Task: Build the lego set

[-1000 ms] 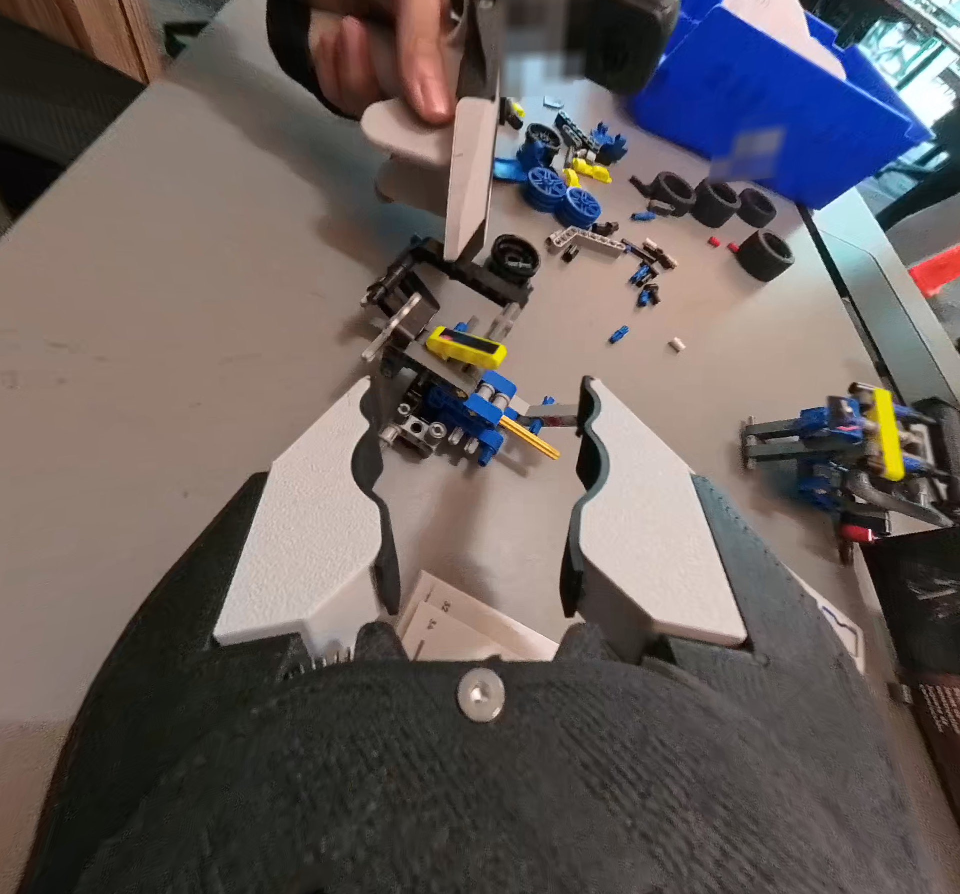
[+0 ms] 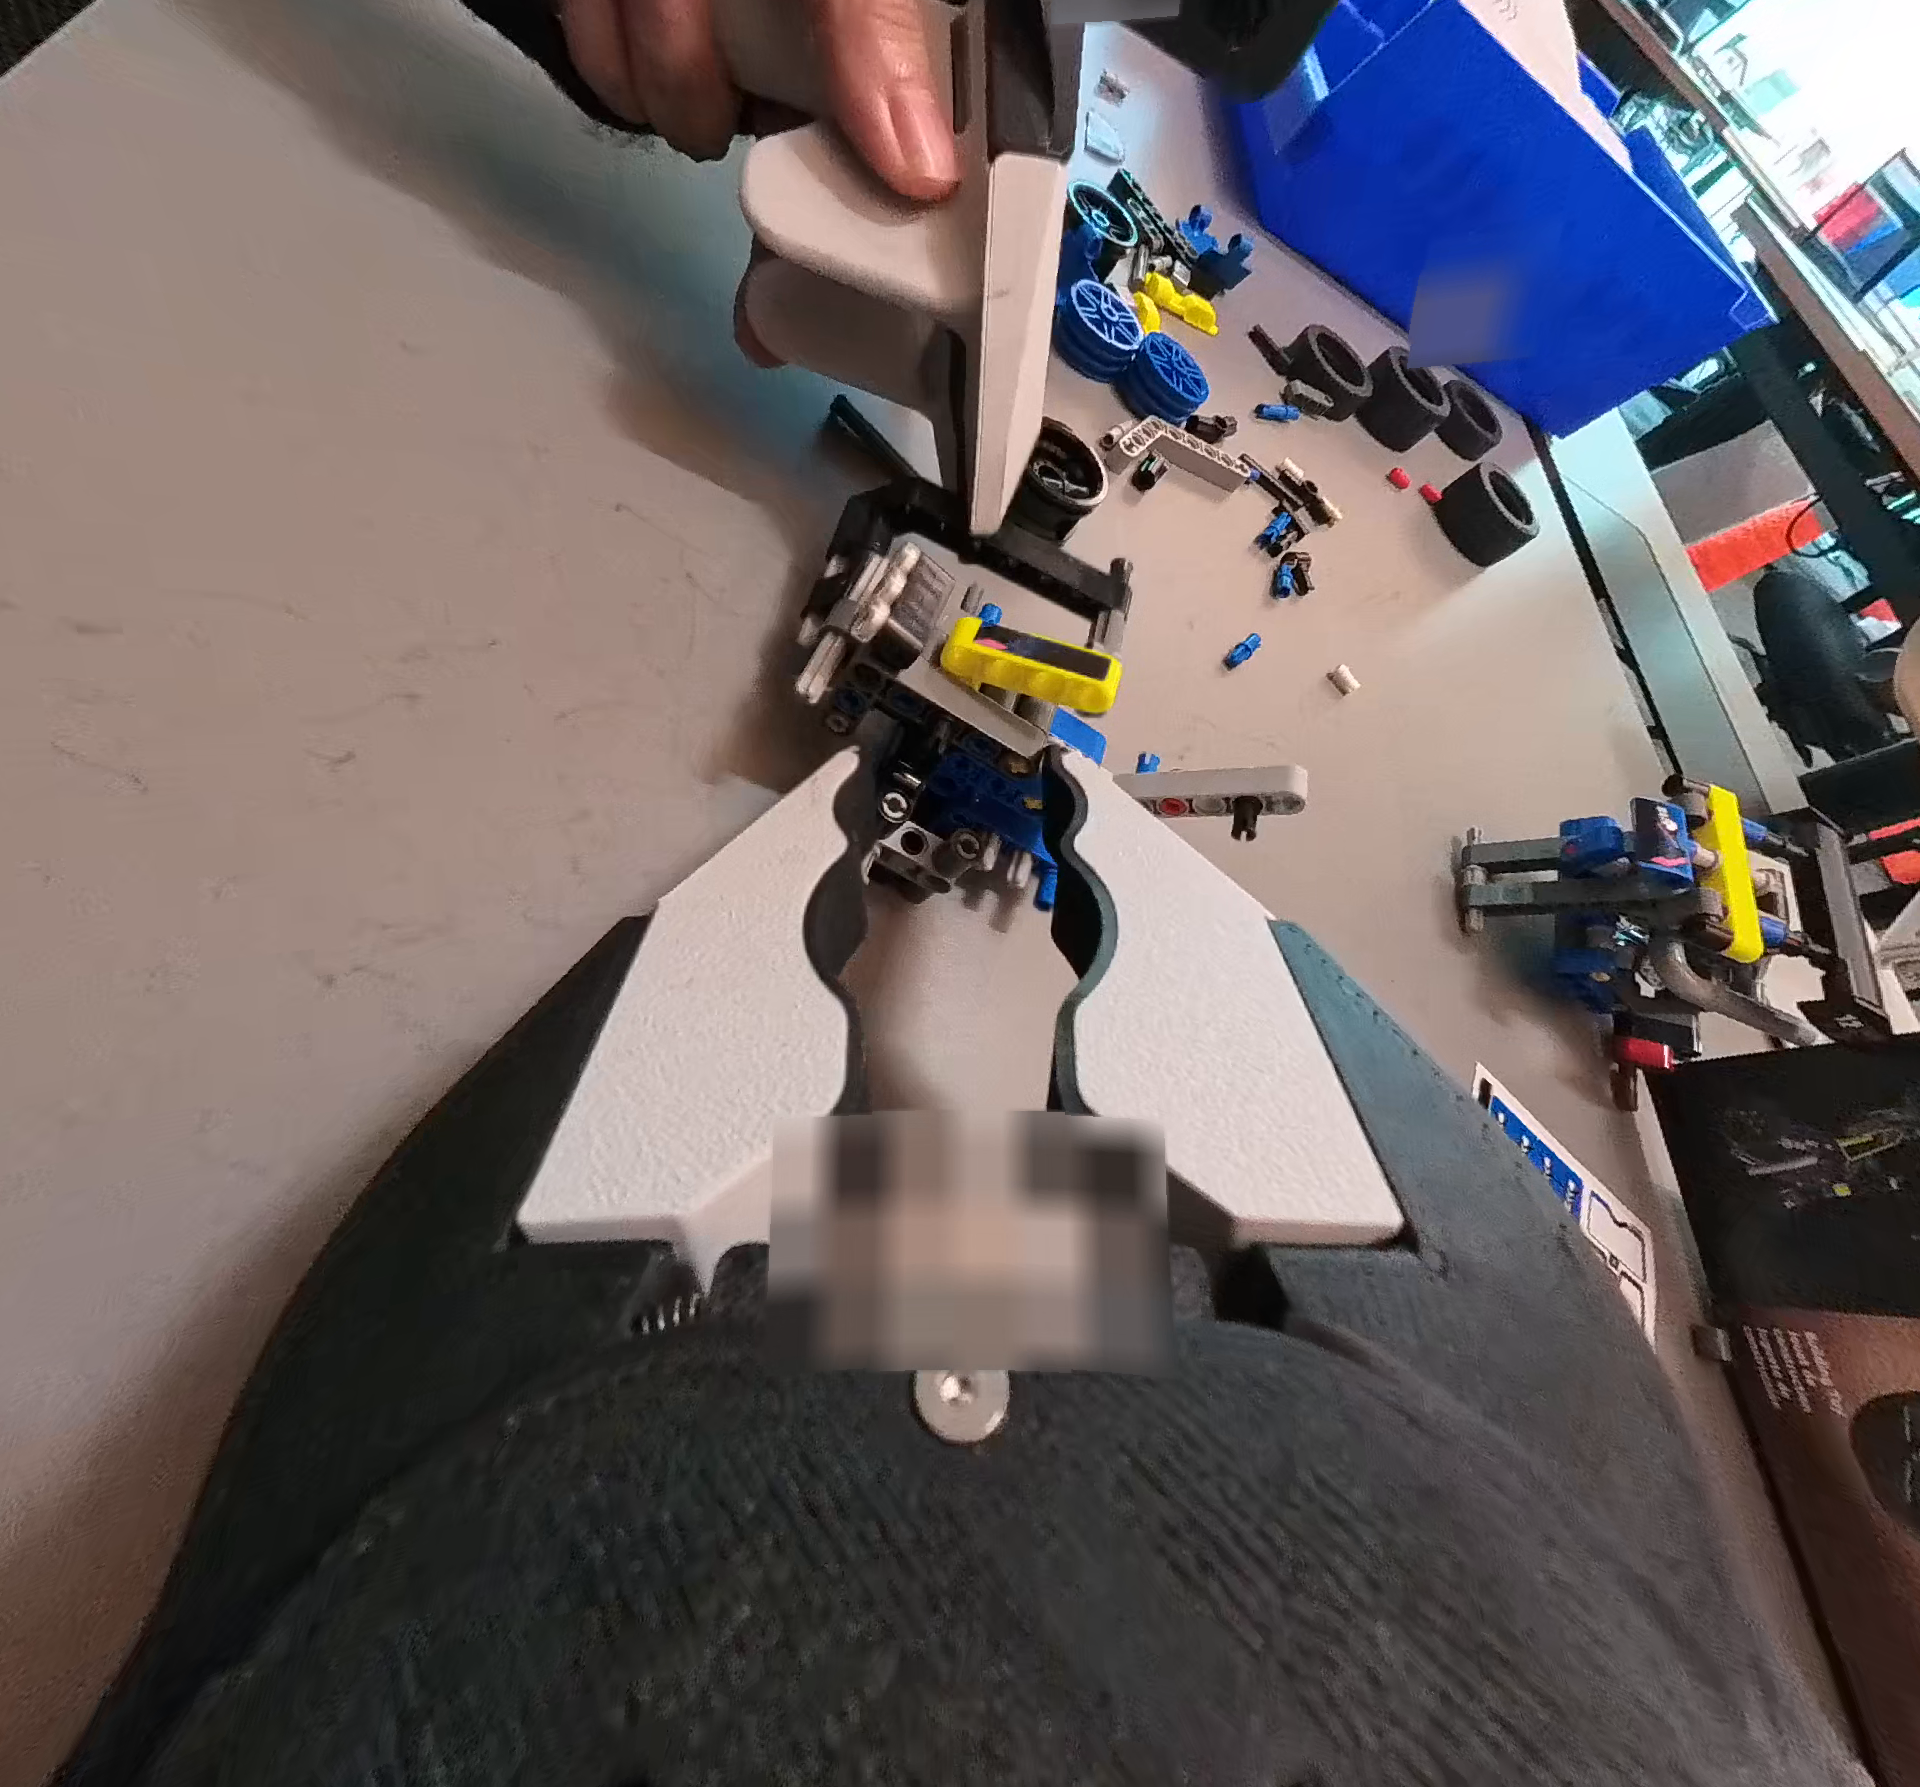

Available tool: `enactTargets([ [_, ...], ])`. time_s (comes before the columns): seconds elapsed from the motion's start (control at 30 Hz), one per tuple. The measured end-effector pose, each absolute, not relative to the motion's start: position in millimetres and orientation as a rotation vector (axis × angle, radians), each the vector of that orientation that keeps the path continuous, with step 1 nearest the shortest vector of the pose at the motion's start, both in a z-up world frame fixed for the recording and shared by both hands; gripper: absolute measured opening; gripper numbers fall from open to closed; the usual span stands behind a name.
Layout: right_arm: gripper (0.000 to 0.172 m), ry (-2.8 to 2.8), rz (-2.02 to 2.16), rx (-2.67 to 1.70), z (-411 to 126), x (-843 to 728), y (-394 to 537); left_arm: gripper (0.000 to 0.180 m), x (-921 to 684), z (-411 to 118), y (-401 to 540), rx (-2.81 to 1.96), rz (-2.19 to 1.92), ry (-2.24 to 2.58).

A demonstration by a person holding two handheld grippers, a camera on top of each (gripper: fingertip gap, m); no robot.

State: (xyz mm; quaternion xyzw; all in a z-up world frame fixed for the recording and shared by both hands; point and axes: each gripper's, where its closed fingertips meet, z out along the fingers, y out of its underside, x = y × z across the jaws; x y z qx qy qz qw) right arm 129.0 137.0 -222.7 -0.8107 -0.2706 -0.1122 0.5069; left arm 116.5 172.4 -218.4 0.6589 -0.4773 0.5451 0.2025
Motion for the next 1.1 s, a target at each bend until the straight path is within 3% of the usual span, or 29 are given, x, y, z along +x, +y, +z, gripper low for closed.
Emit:
enactTargets([
  [1.1, 0.031, -0.706, -0.402, -1.927, -221.6, 128.3, 140.9, 0.005, 120.3, -217.1, 172.2, 1.841, 1.468, -1.376],
])
